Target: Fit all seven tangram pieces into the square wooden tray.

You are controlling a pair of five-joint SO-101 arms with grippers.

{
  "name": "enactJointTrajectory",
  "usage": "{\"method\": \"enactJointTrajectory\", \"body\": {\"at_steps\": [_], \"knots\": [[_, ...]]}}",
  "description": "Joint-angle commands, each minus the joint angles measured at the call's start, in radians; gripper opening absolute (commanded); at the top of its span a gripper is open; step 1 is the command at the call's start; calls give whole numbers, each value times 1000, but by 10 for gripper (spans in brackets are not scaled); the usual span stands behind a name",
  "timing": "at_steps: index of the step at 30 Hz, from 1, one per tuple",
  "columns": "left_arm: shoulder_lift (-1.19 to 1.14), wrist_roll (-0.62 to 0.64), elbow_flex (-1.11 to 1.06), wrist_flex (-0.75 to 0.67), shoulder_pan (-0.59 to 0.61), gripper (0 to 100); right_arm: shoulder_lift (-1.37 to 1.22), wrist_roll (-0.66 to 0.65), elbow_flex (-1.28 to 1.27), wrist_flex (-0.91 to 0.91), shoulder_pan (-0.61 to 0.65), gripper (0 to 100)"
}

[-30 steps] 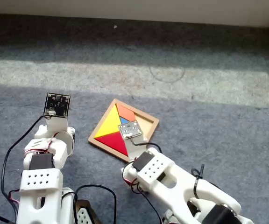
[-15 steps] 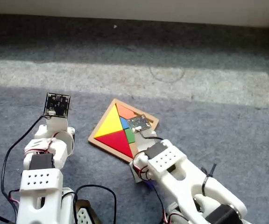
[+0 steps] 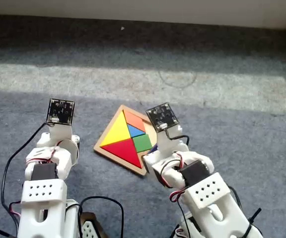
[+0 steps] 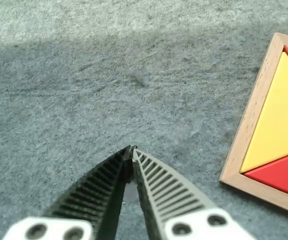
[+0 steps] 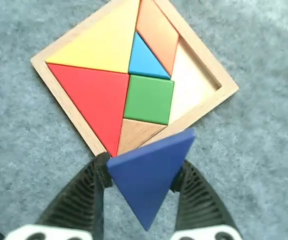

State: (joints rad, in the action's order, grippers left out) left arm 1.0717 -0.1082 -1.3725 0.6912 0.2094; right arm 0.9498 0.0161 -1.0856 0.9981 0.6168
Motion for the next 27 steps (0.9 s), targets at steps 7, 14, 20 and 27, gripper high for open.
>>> {"method": "enactJointTrajectory", "body": {"at_steps": [7, 14, 20, 27], "knots": [[16, 9, 22, -18, 10, 27, -351, -133, 268, -125, -15, 7], [16, 9, 22, -18, 10, 27, -608, -163, 427, -117, -15, 67], [16, 8, 25, -18, 33, 27, -676, -164, 501, -93, -15, 173], [16, 8, 27, -18, 47, 27, -687, -164, 622, 39, -15, 177]]}}
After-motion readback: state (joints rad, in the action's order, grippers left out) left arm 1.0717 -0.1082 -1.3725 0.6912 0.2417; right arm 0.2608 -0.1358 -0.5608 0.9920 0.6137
